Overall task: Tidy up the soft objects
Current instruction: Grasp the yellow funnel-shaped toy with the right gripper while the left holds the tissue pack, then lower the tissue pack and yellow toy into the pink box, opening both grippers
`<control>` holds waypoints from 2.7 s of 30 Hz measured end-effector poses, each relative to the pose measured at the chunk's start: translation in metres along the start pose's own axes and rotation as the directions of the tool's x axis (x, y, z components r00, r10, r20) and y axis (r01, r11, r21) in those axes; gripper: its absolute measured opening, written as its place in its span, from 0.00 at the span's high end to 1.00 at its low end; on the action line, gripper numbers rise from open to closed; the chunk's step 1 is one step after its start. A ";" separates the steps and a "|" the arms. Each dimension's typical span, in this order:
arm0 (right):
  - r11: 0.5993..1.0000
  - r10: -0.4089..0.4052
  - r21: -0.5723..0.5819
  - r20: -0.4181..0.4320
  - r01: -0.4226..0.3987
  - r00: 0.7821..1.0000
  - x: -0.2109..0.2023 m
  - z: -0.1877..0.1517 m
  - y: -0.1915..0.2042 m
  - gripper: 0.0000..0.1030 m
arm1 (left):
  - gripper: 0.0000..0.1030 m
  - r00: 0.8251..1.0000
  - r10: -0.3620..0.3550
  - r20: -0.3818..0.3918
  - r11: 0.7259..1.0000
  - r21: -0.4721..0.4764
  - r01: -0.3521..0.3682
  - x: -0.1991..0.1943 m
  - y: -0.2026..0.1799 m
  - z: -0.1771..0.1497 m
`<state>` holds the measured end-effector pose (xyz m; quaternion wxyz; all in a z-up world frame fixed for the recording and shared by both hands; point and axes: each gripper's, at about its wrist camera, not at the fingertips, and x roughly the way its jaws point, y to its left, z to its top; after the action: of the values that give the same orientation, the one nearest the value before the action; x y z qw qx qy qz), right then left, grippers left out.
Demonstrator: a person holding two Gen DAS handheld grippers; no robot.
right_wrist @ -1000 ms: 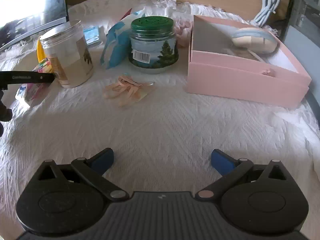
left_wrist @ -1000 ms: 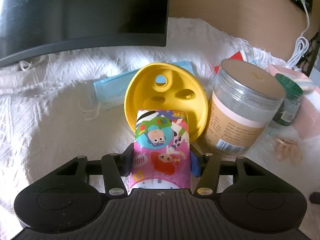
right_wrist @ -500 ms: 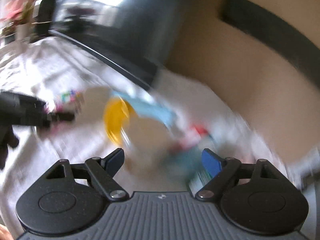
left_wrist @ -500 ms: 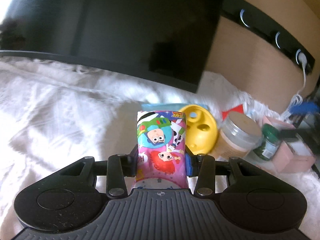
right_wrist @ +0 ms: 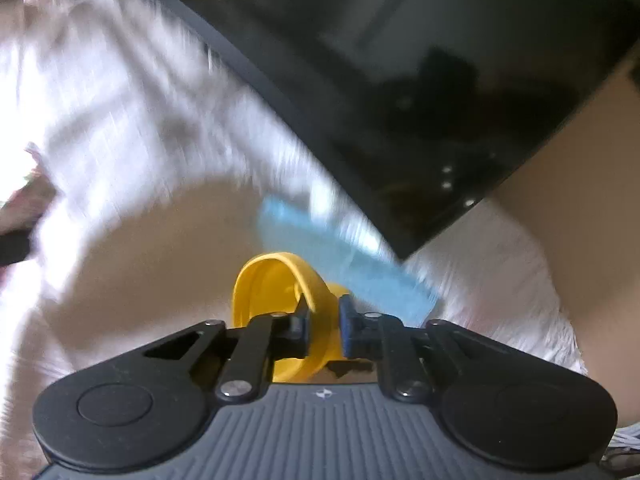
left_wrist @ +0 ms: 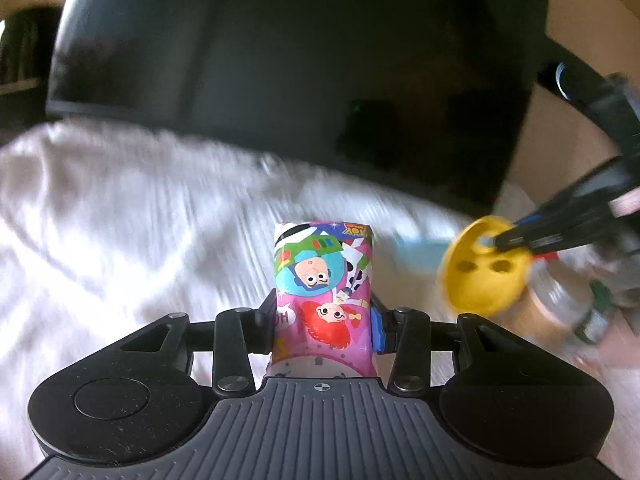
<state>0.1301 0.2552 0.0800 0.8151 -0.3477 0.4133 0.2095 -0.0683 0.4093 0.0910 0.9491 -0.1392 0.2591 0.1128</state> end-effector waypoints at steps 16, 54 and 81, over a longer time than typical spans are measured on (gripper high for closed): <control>0.935 -0.335 0.228 0.318 0.271 0.887 -0.218 -0.117 -0.160 0.94 | 0.55 0.919 -0.392 0.051 0.913 0.142 0.382 0.016 -0.186 0.103; 0.837 -0.509 0.263 0.050 0.480 0.859 -0.054 -0.328 -0.204 0.90 | 0.46 0.797 -0.501 -0.338 0.820 0.108 0.562 0.151 -0.435 0.008; 0.794 -0.277 0.569 0.026 0.214 0.960 -0.129 -0.404 -0.114 0.44 | 0.47 0.819 -0.526 -0.230 0.801 0.189 0.568 0.081 -0.405 0.004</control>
<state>-0.0856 -0.1271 0.0618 0.9223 -0.1320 0.3631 -0.0102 0.1177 0.0436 0.1354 0.9257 -0.0970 0.2979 -0.2121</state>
